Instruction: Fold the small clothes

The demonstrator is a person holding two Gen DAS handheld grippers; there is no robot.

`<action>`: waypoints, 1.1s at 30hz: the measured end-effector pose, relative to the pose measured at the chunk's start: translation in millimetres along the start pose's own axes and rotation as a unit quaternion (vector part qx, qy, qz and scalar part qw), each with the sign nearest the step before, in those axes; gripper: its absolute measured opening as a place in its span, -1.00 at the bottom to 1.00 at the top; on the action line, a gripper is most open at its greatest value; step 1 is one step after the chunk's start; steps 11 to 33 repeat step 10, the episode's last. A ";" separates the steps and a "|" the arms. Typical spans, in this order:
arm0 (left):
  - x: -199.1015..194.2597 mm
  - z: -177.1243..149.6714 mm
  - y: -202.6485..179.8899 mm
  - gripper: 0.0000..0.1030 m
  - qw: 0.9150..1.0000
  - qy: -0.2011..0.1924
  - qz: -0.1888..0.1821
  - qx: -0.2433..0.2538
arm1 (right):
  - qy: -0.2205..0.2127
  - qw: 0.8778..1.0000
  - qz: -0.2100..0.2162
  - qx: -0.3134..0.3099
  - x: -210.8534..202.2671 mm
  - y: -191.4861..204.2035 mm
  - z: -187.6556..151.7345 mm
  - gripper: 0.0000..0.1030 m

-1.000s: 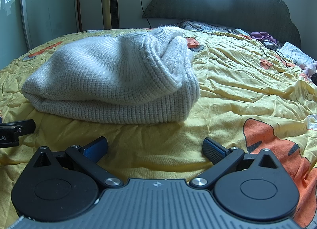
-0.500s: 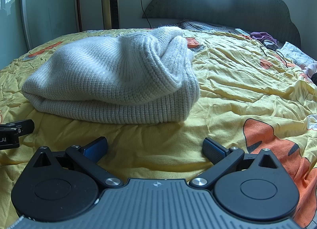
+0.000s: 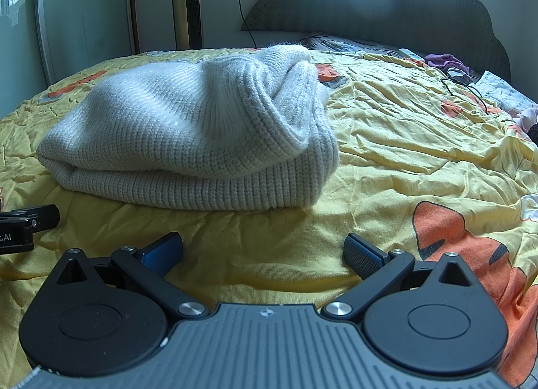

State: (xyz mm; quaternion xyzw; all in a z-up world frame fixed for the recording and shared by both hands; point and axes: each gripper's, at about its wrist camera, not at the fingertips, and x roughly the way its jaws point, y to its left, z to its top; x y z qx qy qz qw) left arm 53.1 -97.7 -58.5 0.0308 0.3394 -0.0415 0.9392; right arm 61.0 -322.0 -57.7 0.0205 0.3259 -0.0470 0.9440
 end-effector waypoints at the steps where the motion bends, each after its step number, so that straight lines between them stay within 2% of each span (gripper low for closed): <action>1: 0.1 0.1 0.8 1.00 1.000 0.000 -0.001 -0.003 | 0.000 1.000 0.000 0.000 0.0 0.0 0.0 1.00; 9: -3.6 0.2 4.7 1.00 1.000 -0.015 0.004 -0.013 | 0.000 1.000 0.000 0.000 0.0 0.0 0.0 1.00; 33: -4.2 0.9 5.4 1.00 1.000 -0.015 0.004 -0.012 | 0.000 1.000 0.000 0.000 0.0 0.1 0.0 1.00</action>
